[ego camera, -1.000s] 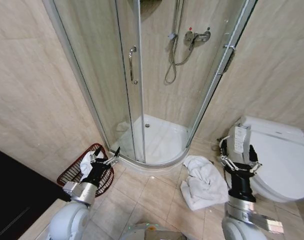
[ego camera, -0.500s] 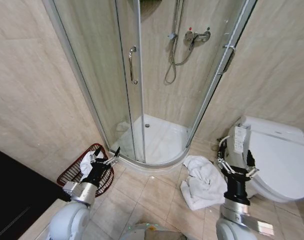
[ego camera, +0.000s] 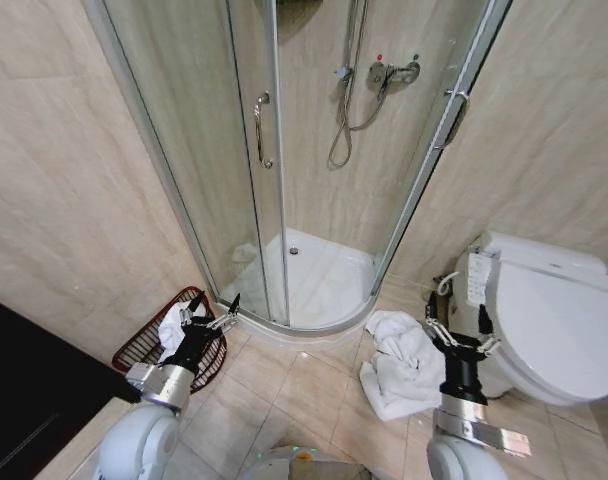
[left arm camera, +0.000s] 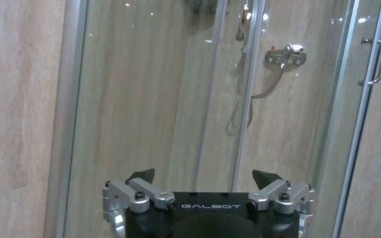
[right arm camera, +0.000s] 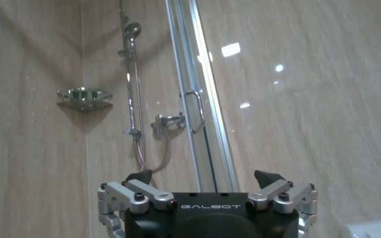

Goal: Discard the used towel into the hamper.

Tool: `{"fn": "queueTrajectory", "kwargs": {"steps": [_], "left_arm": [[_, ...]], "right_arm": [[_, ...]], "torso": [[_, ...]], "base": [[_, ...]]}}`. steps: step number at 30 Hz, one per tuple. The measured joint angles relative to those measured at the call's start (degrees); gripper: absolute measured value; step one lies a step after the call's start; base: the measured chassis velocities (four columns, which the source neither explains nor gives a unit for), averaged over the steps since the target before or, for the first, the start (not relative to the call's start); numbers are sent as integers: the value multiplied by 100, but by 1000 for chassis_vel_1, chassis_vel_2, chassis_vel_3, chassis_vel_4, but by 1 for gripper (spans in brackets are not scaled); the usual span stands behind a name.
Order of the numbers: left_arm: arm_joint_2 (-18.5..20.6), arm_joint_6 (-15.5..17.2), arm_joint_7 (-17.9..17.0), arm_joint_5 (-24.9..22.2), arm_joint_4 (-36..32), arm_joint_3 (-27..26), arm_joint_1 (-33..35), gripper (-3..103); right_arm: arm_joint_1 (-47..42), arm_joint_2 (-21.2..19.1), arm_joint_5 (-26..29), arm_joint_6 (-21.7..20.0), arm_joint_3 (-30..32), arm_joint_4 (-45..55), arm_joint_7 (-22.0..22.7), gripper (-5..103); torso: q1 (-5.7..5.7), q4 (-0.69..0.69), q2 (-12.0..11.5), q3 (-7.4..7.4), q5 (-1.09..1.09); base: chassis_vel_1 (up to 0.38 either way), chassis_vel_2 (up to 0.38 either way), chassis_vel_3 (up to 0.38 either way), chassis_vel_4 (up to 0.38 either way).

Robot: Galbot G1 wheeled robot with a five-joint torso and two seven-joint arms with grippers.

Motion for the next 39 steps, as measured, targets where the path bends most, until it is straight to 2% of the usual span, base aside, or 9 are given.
{"fn": "queueTrajectory", "kwargs": {"steps": [39], "left_arm": [[-1, 0, 1, 0, 0, 1, 0, 99]], "right_arm": [[-147, -46, 154, 164, 99, -63, -76, 100]], "torso": [[0, 0, 0, 0, 1]], "base": [[-92, -86, 82, 80]]}}
